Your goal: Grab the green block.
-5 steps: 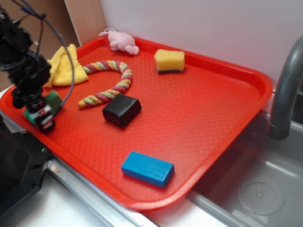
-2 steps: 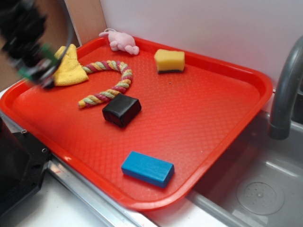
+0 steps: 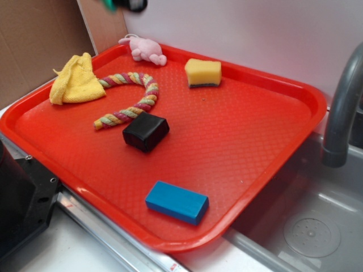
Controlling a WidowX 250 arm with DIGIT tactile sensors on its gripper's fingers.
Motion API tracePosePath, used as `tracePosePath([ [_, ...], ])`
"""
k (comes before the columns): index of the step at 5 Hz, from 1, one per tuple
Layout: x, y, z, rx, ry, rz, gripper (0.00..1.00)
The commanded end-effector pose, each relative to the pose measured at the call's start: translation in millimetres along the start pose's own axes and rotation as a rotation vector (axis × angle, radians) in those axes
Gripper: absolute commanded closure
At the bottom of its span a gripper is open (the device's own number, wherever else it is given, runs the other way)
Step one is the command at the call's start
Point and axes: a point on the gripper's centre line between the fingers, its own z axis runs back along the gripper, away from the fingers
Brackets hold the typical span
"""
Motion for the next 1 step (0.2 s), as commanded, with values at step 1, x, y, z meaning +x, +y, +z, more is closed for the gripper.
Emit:
tracePosePath([
  [1, 5.1, 30.5, 13.6, -0.07, -0.053, 0.051, 1.0],
])
